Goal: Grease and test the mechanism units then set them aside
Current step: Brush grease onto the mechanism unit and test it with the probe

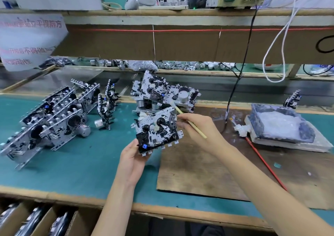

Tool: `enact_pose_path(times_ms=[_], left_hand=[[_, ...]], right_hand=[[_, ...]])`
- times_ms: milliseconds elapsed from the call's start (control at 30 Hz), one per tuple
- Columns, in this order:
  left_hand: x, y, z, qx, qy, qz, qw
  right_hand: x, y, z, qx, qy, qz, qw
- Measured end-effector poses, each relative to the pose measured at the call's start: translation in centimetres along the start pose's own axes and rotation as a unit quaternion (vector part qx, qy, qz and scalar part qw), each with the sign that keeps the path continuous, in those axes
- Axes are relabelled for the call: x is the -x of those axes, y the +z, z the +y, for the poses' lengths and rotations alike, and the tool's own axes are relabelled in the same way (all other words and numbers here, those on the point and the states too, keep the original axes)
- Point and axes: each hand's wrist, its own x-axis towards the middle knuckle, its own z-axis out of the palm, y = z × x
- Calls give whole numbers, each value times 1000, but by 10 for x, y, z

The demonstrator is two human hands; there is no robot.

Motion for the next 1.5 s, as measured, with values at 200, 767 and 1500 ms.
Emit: enact_pose_path(times_ms=[200, 767, 1500], left_hand=[[0, 0, 1, 12, -5, -1, 1000], [1, 0, 2, 44, -7, 1, 999], [1, 1, 3, 21, -10, -1, 1000]], right_hand=[[1, -1, 1, 10, -26, -6, 1000], [3, 5, 0, -26, -41, 17, 999], [1, -9, -2, -45, 0, -44, 998]])
